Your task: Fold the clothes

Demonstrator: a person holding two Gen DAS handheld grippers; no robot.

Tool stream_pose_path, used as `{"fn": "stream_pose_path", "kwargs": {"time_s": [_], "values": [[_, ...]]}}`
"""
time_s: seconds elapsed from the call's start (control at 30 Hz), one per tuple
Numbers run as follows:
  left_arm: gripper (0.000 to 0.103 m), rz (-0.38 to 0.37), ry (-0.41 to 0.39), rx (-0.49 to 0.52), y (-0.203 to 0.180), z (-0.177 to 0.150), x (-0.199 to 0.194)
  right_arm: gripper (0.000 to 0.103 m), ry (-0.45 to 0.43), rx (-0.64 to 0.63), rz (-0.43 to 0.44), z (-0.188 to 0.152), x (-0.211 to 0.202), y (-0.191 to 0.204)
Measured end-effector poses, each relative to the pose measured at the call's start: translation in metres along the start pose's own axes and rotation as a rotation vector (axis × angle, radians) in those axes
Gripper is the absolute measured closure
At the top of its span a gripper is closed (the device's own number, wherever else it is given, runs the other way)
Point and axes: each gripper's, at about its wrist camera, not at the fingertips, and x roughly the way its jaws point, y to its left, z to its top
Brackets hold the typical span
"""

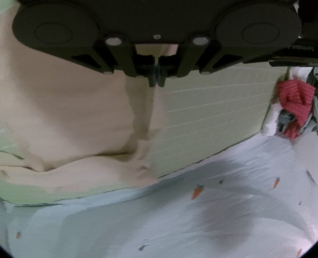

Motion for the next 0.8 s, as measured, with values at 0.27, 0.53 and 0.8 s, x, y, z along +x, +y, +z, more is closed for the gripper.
{"fn": "stream_pose_path", "kwargs": {"time_s": [0.27, 0.53, 0.8], "values": [[0.0, -0.058, 0.033, 0.103, -0.09, -0.002, 0.019, 0.1, 0.023, -0.031, -0.026, 0.02, -0.019, -0.06], [0.0, 0.005, 0.126, 0.112, -0.137, -0.023, 0.044, 0.1, 0.15, -0.158, -0.008, 0.019, 0.009, -0.085], [0.0, 0.085, 0.201, 0.041, -0.141, -0.04, 0.057, 0.098, 0.205, -0.239, 0.055, 0.017, 0.02, -0.093]]}}
